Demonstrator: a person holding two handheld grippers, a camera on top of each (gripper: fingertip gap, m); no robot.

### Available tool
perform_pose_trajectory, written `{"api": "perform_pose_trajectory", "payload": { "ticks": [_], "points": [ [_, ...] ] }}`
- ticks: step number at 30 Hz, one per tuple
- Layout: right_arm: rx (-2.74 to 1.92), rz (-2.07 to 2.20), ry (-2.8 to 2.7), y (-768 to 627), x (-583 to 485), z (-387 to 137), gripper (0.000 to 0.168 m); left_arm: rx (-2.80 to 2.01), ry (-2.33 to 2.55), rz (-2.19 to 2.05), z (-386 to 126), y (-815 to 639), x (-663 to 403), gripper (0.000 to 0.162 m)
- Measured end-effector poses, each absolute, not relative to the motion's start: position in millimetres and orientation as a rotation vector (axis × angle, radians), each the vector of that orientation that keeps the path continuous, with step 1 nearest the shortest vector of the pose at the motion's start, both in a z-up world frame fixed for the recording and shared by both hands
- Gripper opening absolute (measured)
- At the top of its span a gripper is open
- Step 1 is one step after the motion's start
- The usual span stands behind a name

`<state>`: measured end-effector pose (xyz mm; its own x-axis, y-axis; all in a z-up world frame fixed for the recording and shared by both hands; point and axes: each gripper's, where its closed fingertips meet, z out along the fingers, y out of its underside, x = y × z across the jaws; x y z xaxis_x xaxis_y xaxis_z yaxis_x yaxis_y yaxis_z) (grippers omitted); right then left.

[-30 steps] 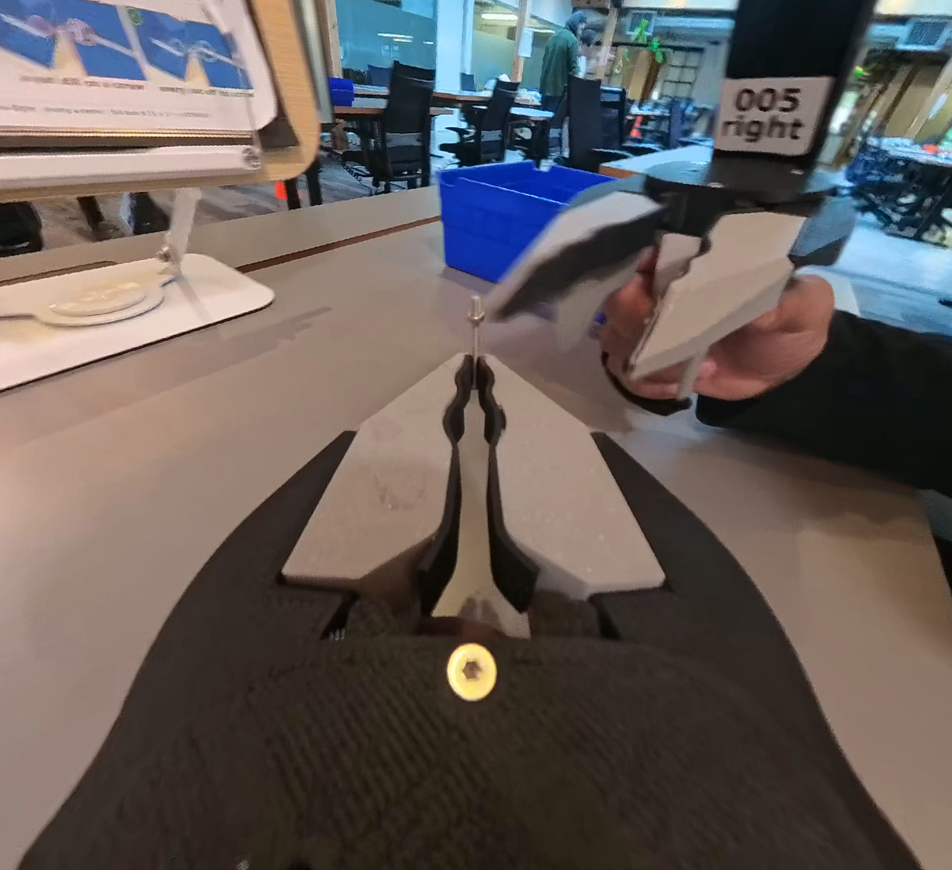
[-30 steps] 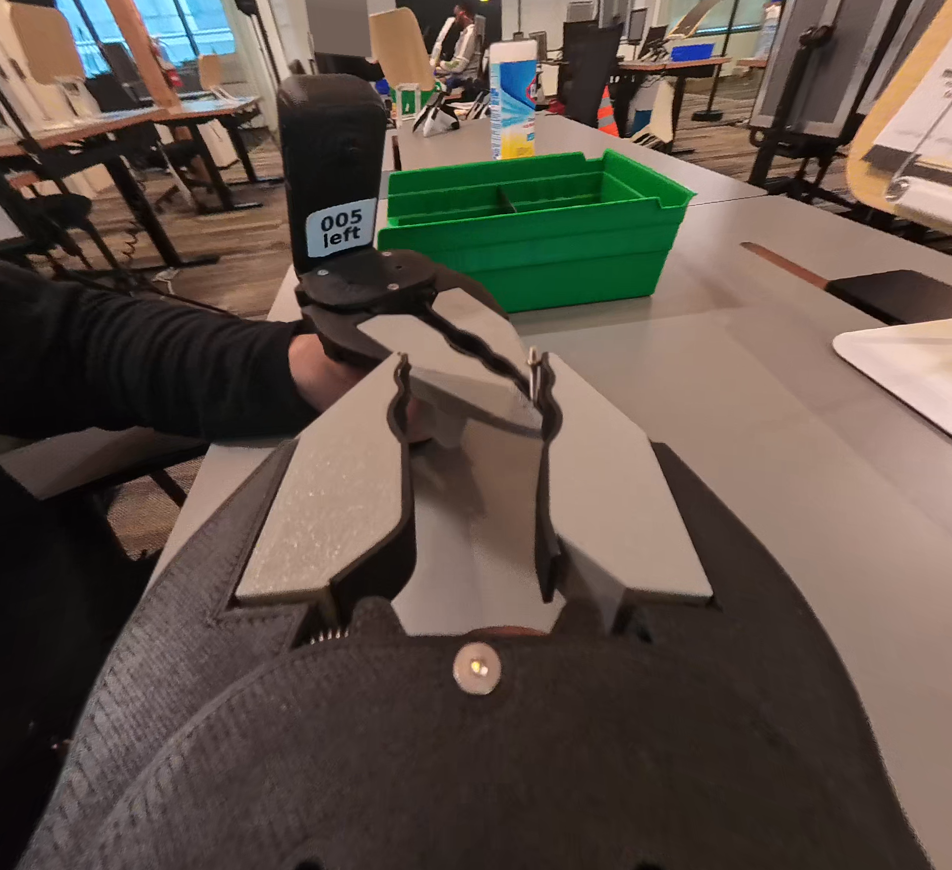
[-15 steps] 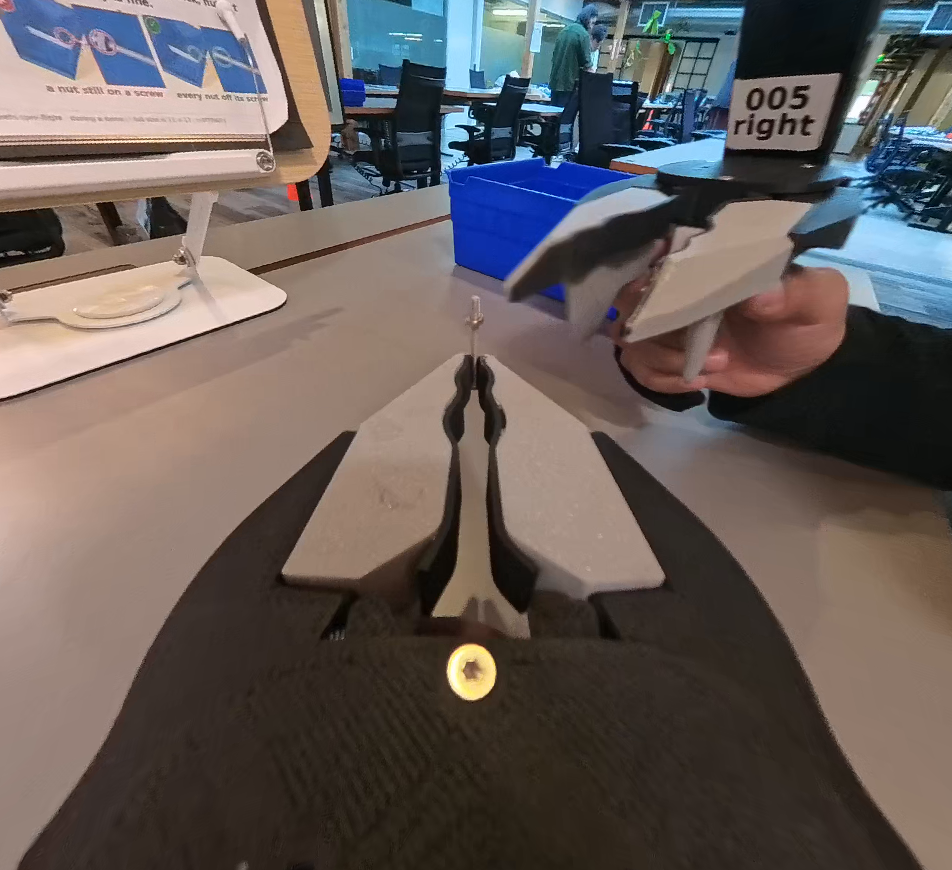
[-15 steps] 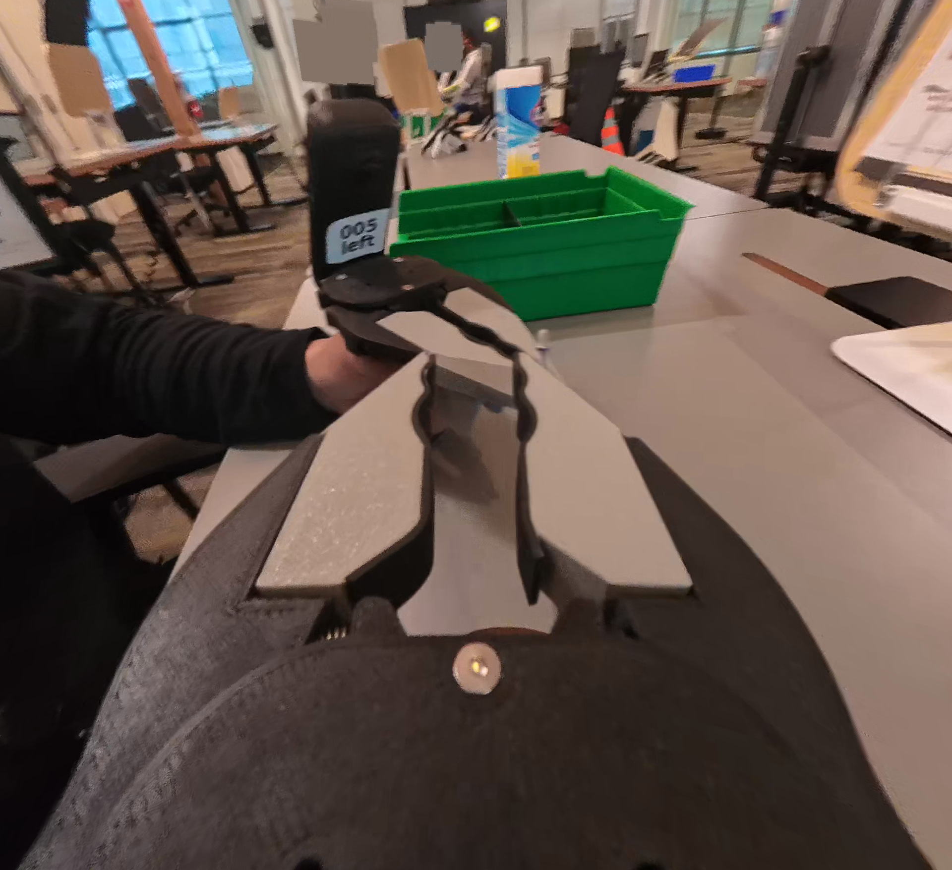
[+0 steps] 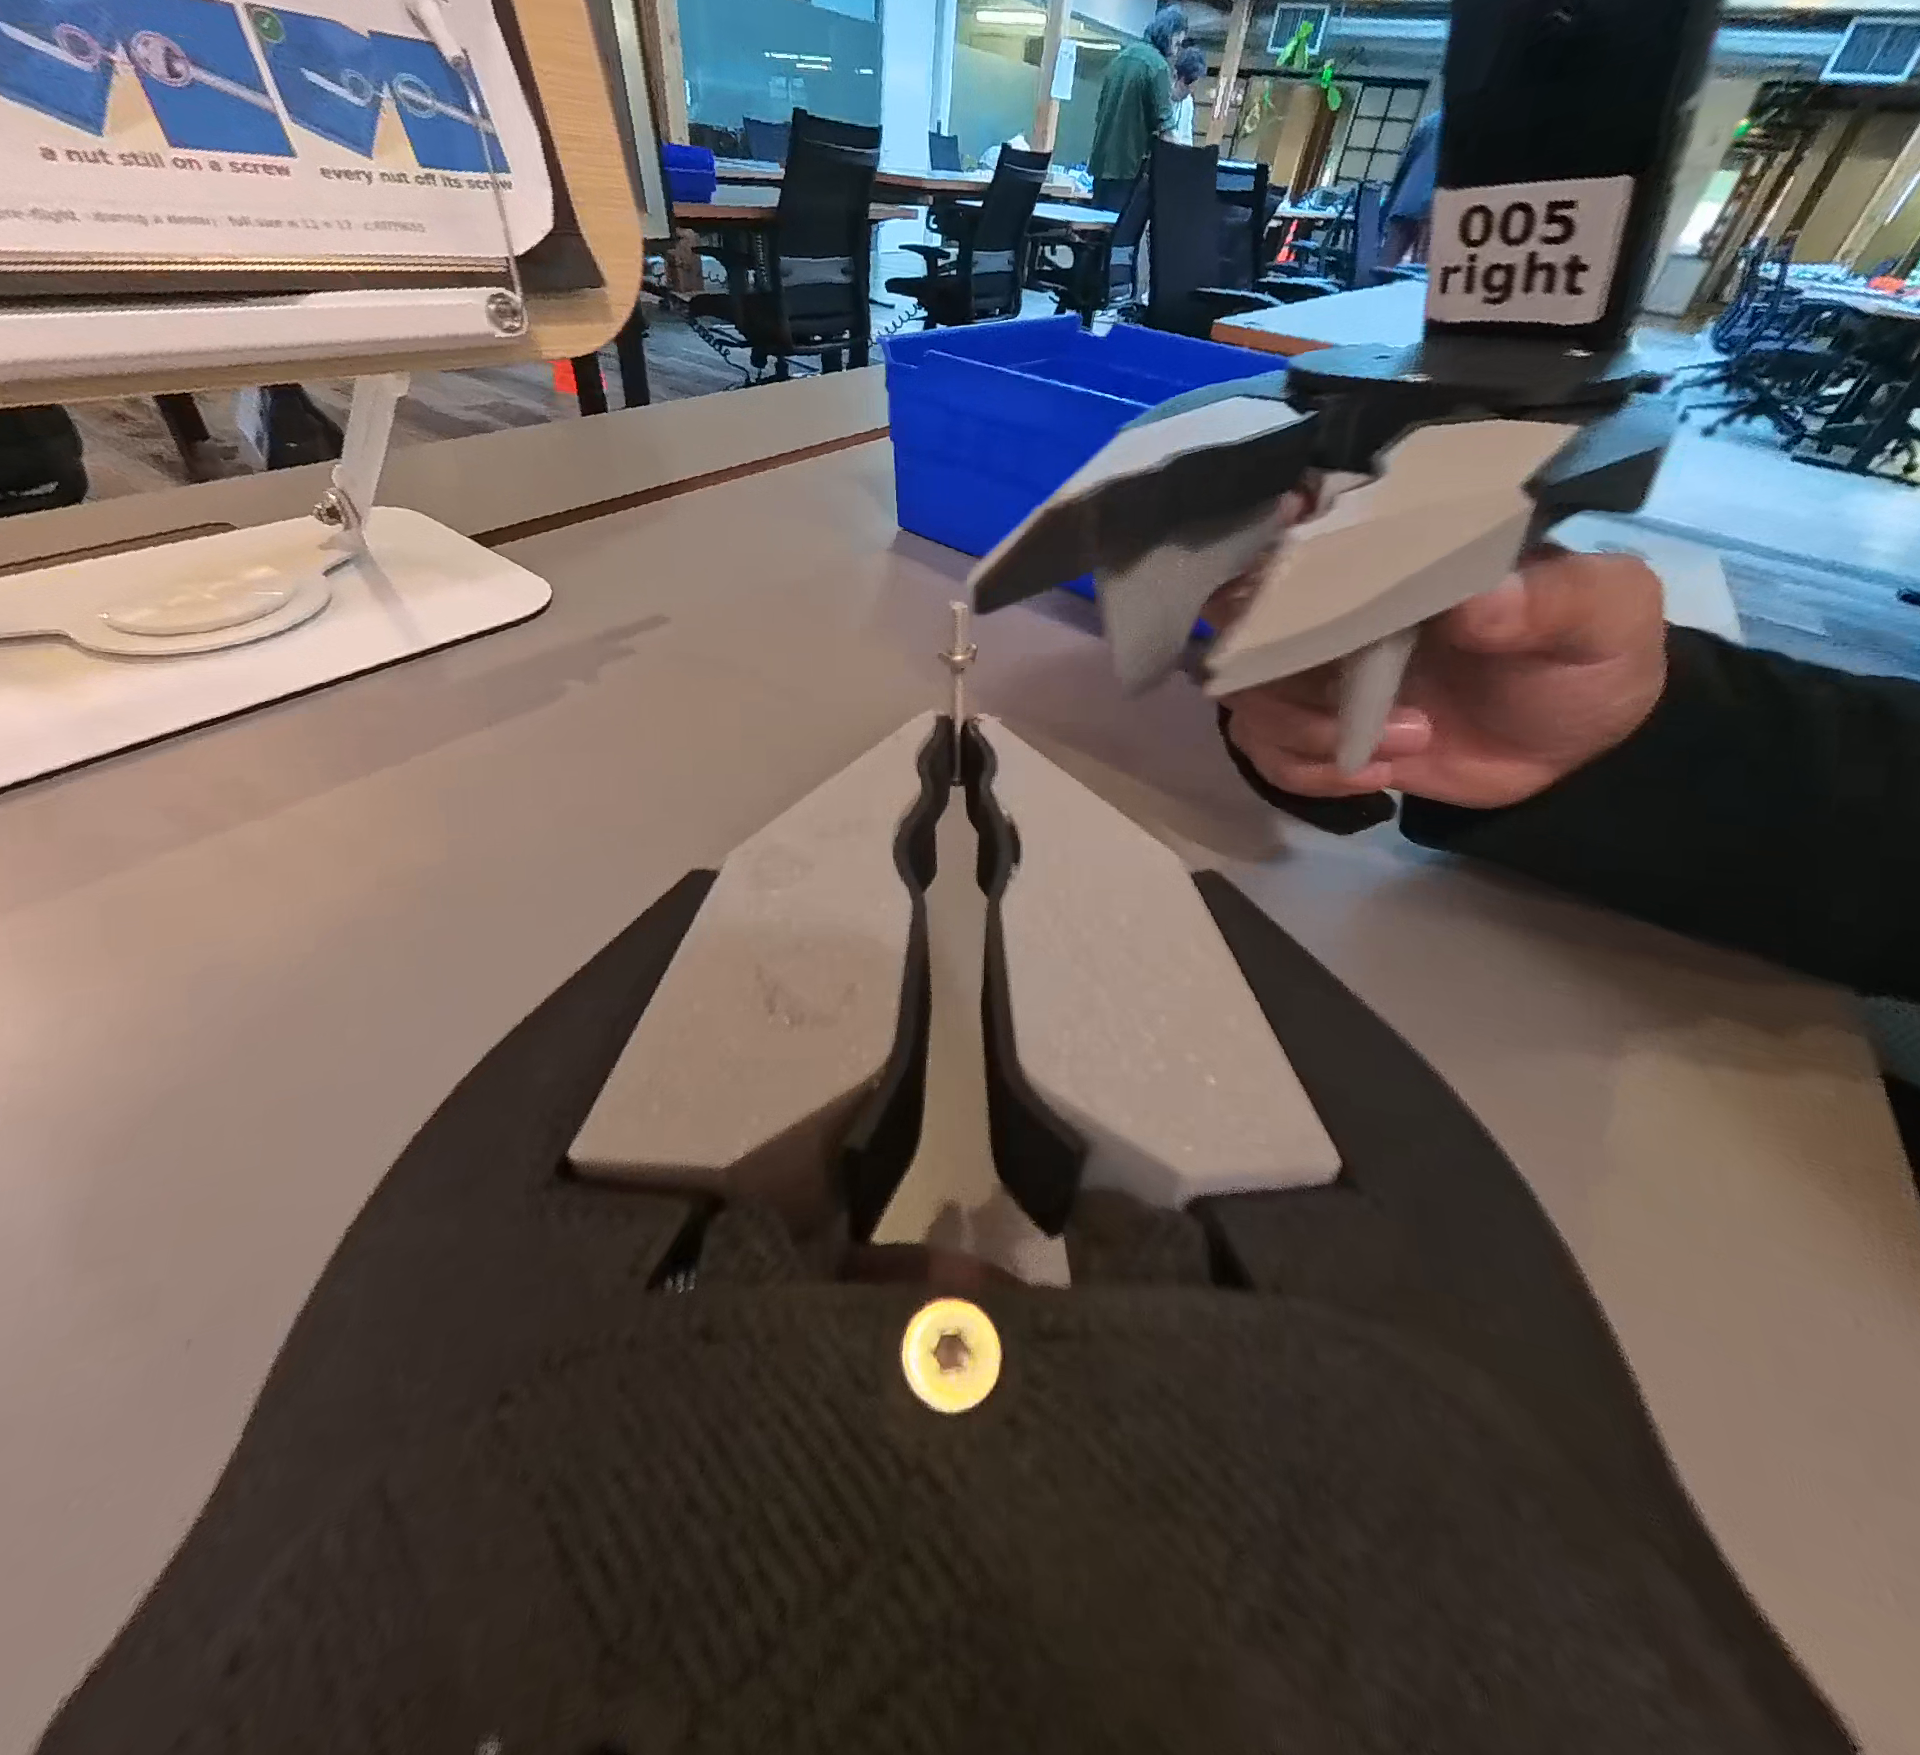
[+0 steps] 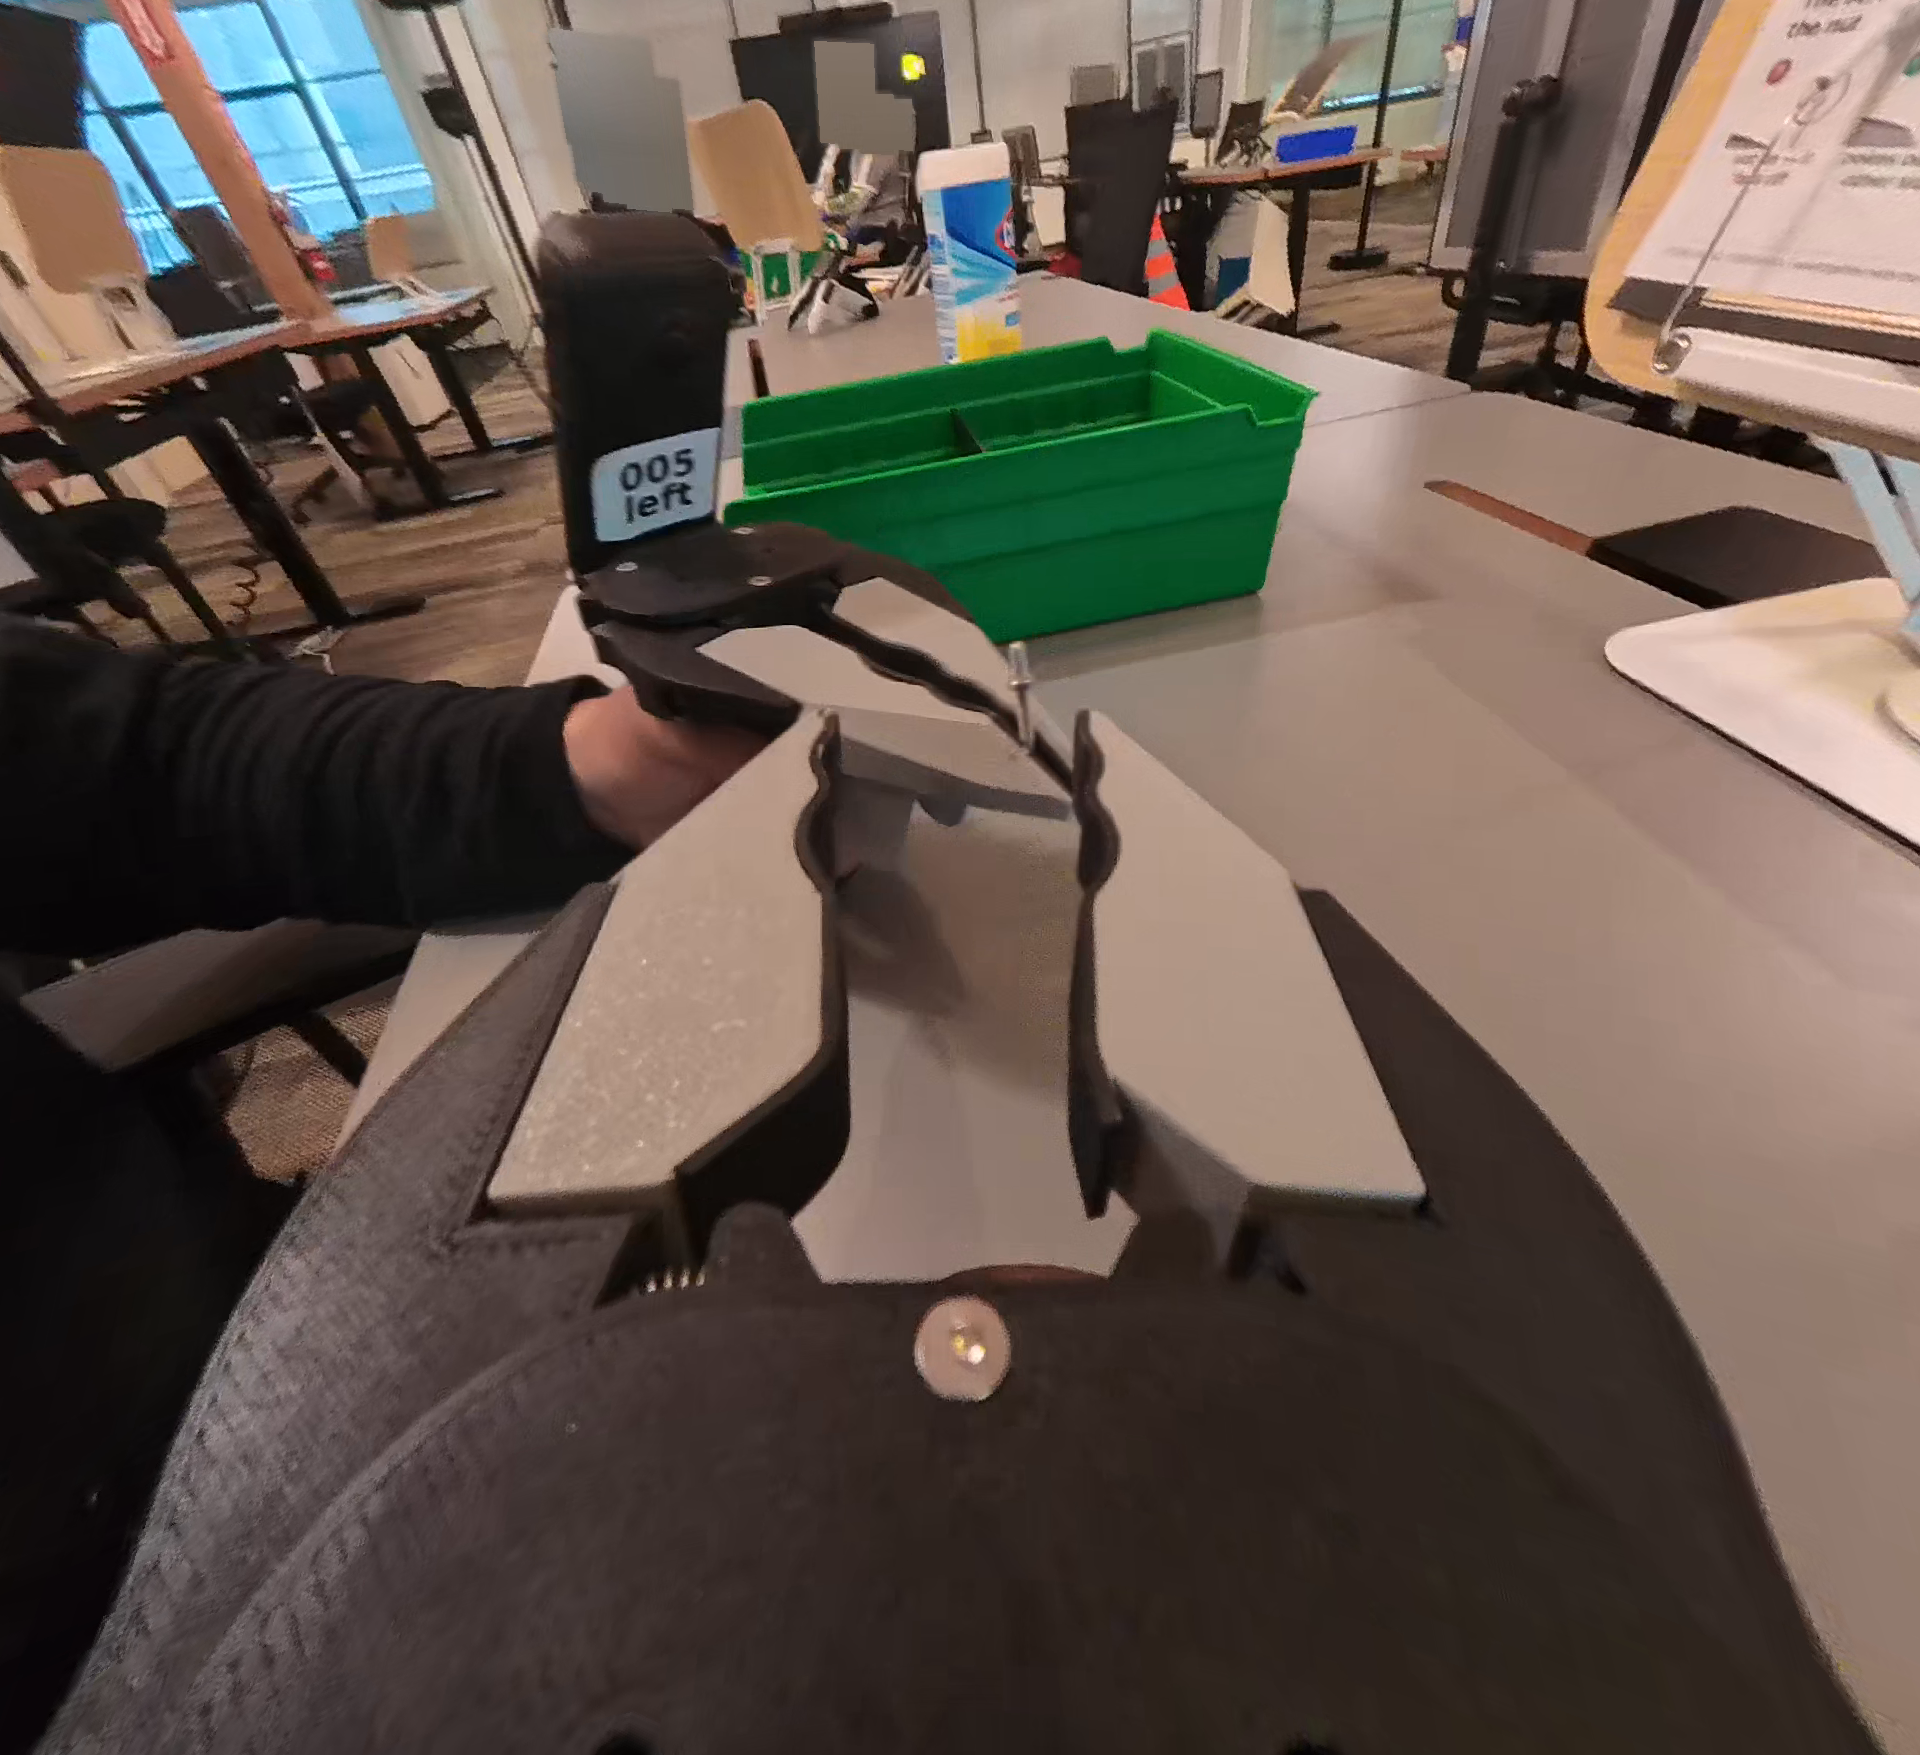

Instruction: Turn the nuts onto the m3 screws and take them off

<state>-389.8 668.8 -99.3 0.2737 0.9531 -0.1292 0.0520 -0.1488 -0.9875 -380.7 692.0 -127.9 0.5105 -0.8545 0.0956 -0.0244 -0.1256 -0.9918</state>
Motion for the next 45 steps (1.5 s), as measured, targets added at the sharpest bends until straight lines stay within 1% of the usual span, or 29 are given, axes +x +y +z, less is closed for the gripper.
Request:
{"api": "perform_pose_trajectory", "payload": {
  "ticks": [2,6,7,9,14,15,16,19,21,24,26,28,29,30,31,34,37,38,39,40,41,45],
  "points": [
    [-1.502,1.048,-0.98,674,-394,-103,0.038,-1.534,0.807,-0.858,-128,688,-376,0.0],
    [-1.521,1.017,-1.014,676,-406,-110,0.023,-1.528,0.839,-0.861,-129,682,-371,0.0],
    [-1.52,1.022,-1.021,675,-408,-111,0.018,-1.527,0.848,-0.86,-129,681,-371,0.0],
    [-1.535,1.004,-1.015,678,-408,-113,0.001,-1.532,0.864,-0.859,-131,679,-369,0.0],
    [-1.577,0.998,-0.974,684,-403,-118,0.001,-1.555,0.853,-0.859,-135,681,-368,0.0],
    [-1.585,0.994,-0.952,686,-400,-118,0.001,-1.551,0.842,-0.867,-133,682,-368,0.003],
    [-1.59,0.987,-0.93,689,-397,-117,0.001,-1.544,0.838,-0.876,-132,681,-368,0.013],
    [-1.591,0.89,-0.888,694,-385,-110,0.002,-1.534,0.838,-0.892,-129,678,-368,0.023],
    [-1.536,0.815,-0.845,694,-370,-89,0.001,-1.555,0.864,-0.875,-134,677,-365,0.029],
    [-1.461,0.704,-0.734,692,-327,-45,0.001,-1.558,0.889,-0.875,-137,675,-362,0.03],
    [-1.448,0.522,-0.653,698,-275,-15,0.002,-1.56,0.891,-0.869,-138,675,-362,0.029],
    [-1.466,0.277,-0.537,707,-200,13,0.001,-1.565,0.888,-0.868,-138,675,-362,0.027],
    [-1.515,0.209,-0.494,711,-165,18,0.001,-1.571,0.888,-0.866,-139,675,-362,0.027],
    [-1.61,0.176,-0.461,716,-133,12,0.001,-1.576,0.888,-0.865,-139,676,-362,0.027],
    [-1.733,0.174,-0.437,723,-107,-5,0.001,-1.578,0.89,-0.864,-140,676,-362,0.026],
    [-2.145,0.192,-0.379,734,-53,-89,0.002,-1.574,0.903,-0.858,-140,674,-360,0.025],
    [-2.357,-0.021,-0.385,745,-15,-152,0.002,-1.575,0.91,-0.847,-141,674,-359,0.025],
    [-2.418,-0.077,-0.371,749,-5,-166,0.005,-1.576,0.905,-0.849,-141,674,-359,0.025],
    [-2.46,-0.127,-0.345,755,5,-174,0.023,-1.577,0.895,-0.852,-140,675,-360,0.024],
    [-2.471,-0.181,-0.319,762,14,-174,0.046,-1.58,0.886,-0.858,-140,676,-362,0.024],
    [-2.46,-0.23,-0.304,768,21,-168,0.054,-1.585,0.878,-0.862,-140,677,-363,0.024],
    [-2.338,-0.273,-0.33,781,15,-119,0.052,-1.586,0.86,-0.868,-139,678,-366,0.024]
  ]
}}
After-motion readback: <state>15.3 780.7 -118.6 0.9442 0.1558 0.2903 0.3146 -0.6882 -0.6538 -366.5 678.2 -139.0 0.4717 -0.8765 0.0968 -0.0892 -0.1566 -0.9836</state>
